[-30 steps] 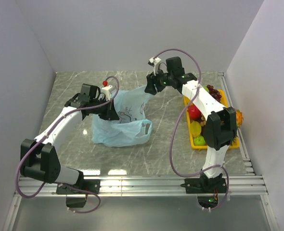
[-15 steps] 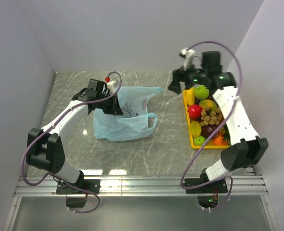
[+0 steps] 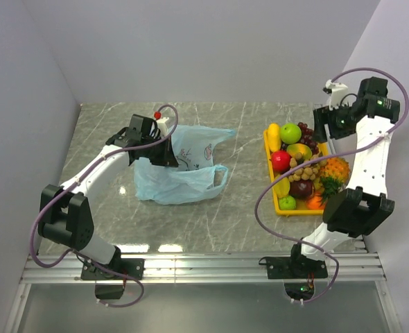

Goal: Place the fake fruits into the plastic bag and tie a complex knot

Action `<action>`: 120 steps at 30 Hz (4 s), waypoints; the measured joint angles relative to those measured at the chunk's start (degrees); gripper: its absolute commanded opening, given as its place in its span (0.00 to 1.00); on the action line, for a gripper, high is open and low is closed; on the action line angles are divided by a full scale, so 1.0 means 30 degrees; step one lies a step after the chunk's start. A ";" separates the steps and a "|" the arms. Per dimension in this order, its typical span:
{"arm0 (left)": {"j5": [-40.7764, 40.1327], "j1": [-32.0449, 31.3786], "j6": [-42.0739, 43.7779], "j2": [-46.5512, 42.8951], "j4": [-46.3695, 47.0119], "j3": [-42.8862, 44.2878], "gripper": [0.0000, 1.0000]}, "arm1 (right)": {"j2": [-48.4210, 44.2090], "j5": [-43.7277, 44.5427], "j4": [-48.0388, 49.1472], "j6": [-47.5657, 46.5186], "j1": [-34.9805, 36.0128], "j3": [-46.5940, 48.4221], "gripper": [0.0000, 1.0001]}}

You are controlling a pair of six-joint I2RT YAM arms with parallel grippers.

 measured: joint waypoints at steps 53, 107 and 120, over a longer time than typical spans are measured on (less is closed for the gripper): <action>-0.0495 -0.0029 0.0146 0.0000 -0.0131 0.0000 0.00 | -0.1435 0.4051 0.2484 0.3541 0.2506 -0.8663 0.45; 0.1115 -0.0029 -0.0015 -0.0015 -0.0379 0.0044 0.00 | -0.1858 -0.7446 0.3286 0.7555 0.9136 -0.1129 0.00; 0.4452 0.0117 -0.1137 -0.0058 0.0546 0.0889 0.00 | 0.0430 -0.6747 1.4535 1.2429 1.6874 -0.7832 0.76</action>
